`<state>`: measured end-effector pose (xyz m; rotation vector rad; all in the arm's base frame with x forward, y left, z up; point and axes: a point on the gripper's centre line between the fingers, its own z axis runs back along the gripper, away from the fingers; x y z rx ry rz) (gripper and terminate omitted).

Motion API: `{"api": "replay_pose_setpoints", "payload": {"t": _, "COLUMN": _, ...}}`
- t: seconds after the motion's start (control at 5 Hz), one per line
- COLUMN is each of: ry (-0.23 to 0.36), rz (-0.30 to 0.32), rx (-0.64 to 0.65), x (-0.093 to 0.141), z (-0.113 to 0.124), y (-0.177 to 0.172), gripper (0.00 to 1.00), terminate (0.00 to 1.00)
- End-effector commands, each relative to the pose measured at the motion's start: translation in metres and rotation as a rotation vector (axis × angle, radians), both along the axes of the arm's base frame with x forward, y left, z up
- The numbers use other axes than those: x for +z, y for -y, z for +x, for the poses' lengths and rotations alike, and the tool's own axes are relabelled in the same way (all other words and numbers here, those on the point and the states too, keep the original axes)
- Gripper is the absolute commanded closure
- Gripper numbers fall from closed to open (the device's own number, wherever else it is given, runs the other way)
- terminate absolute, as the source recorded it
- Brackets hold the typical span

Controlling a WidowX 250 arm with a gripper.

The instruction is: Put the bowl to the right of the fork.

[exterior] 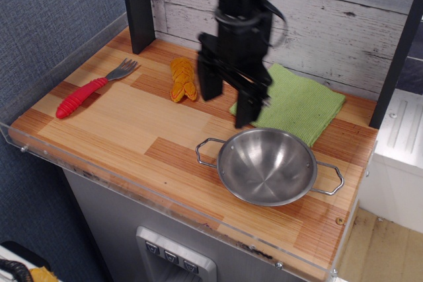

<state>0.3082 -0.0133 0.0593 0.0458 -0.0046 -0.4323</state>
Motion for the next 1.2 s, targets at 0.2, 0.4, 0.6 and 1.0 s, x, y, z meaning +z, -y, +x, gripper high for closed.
{"api": "replay_pose_setpoints", "payload": {"t": 0.2, "ry": -0.061, "rz": 0.032, "rx": -0.113, "x": -0.026, "z": 0.001, "y": 0.025, "gripper": 0.00, "terminate": 0.00}}
{"api": "replay_pose_setpoints", "payload": {"t": 0.4, "ry": -0.074, "rz": 0.039, "rx": -0.108, "x": -0.031, "z": 0.001, "y": 0.026, "gripper": 0.00, "terminate": 0.00}}
{"api": "replay_pose_setpoints", "payload": {"t": 0.6, "ry": -0.079, "rz": 0.071, "rx": -0.085, "x": -0.034, "z": 0.000, "y": 0.025, "gripper": 1.00, "terminate": 0.00}}
{"api": "replay_pose_setpoints", "payload": {"t": 1.0, "ry": -0.064, "rz": 0.062, "rx": -0.073, "x": -0.031, "z": -0.002, "y": 0.024, "gripper": 1.00, "terminate": 0.00}}
